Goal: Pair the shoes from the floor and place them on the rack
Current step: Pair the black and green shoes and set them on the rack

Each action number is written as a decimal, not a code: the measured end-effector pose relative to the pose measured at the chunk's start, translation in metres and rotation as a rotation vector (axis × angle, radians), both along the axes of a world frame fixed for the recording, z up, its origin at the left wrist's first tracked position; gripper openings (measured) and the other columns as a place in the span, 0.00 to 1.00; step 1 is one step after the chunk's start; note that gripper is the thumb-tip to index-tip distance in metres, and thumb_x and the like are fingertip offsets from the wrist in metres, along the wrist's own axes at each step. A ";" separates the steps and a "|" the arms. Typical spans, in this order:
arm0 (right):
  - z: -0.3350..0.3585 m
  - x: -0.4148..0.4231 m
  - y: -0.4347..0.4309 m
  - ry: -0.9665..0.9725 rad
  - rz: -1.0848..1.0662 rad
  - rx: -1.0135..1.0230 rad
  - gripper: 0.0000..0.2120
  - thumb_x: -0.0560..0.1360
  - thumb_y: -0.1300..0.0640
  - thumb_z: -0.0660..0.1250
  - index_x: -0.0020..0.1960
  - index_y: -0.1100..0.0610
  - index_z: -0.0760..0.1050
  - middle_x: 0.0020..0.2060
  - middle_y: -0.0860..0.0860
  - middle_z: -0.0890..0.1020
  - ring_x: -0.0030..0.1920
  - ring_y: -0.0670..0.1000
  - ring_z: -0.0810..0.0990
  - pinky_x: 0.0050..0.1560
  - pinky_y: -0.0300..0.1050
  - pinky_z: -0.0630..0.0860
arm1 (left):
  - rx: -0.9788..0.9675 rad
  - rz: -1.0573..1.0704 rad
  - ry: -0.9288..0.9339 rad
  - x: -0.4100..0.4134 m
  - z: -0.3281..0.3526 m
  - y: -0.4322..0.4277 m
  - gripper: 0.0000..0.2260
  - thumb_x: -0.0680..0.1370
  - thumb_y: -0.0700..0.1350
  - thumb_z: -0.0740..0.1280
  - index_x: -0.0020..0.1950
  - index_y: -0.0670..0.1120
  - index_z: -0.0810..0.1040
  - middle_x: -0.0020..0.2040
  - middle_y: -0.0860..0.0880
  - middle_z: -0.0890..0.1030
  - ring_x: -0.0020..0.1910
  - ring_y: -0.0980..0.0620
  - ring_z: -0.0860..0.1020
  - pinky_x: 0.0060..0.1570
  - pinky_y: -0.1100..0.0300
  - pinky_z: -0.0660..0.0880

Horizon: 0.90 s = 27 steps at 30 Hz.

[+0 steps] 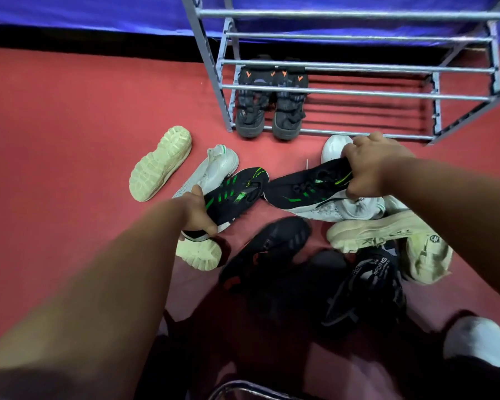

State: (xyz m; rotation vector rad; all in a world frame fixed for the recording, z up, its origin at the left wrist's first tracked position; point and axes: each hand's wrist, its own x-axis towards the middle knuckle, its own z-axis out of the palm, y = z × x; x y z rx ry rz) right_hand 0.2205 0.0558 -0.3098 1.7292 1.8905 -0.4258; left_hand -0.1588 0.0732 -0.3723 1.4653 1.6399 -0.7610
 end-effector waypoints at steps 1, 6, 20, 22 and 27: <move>0.002 0.001 -0.001 -0.012 0.001 0.013 0.35 0.60 0.40 0.73 0.64 0.52 0.74 0.56 0.52 0.75 0.59 0.57 0.71 0.52 0.51 0.72 | -0.030 0.050 -0.030 0.000 0.002 0.000 0.43 0.59 0.52 0.80 0.66 0.54 0.58 0.59 0.45 0.70 0.48 0.38 0.82 0.37 0.45 0.85; -0.001 -0.007 -0.013 -0.058 0.015 -0.021 0.38 0.63 0.39 0.71 0.69 0.52 0.69 0.65 0.56 0.73 0.67 0.60 0.70 0.55 0.54 0.71 | -0.004 -0.066 0.014 0.006 0.002 -0.005 0.43 0.61 0.54 0.80 0.68 0.48 0.62 0.61 0.46 0.71 0.54 0.40 0.80 0.47 0.43 0.84; -0.033 0.025 -0.015 0.387 -0.153 -0.179 0.34 0.64 0.64 0.81 0.65 0.49 0.73 0.57 0.50 0.74 0.59 0.57 0.75 0.55 0.50 0.79 | 0.153 0.996 -0.699 0.008 -0.016 0.008 0.16 0.68 0.27 0.68 0.54 0.37 0.78 0.43 0.38 0.83 0.40 0.40 0.83 0.39 0.52 0.79; -0.037 0.016 -0.017 0.440 -0.098 -0.218 0.32 0.65 0.67 0.79 0.64 0.48 0.74 0.58 0.50 0.73 0.59 0.55 0.75 0.45 0.41 0.78 | 0.112 1.183 -0.896 0.010 -0.010 0.019 0.12 0.71 0.27 0.63 0.49 0.40 0.77 0.42 0.40 0.83 0.39 0.43 0.85 0.39 0.53 0.84; -0.046 0.007 -0.027 0.493 -0.091 -0.173 0.24 0.66 0.67 0.75 0.53 0.45 0.74 0.56 0.48 0.72 0.56 0.55 0.77 0.56 0.51 0.78 | 0.029 1.011 -0.982 0.029 -0.001 0.032 0.18 0.78 0.33 0.61 0.65 0.42 0.79 0.48 0.46 0.83 0.40 0.53 0.83 0.37 0.61 0.81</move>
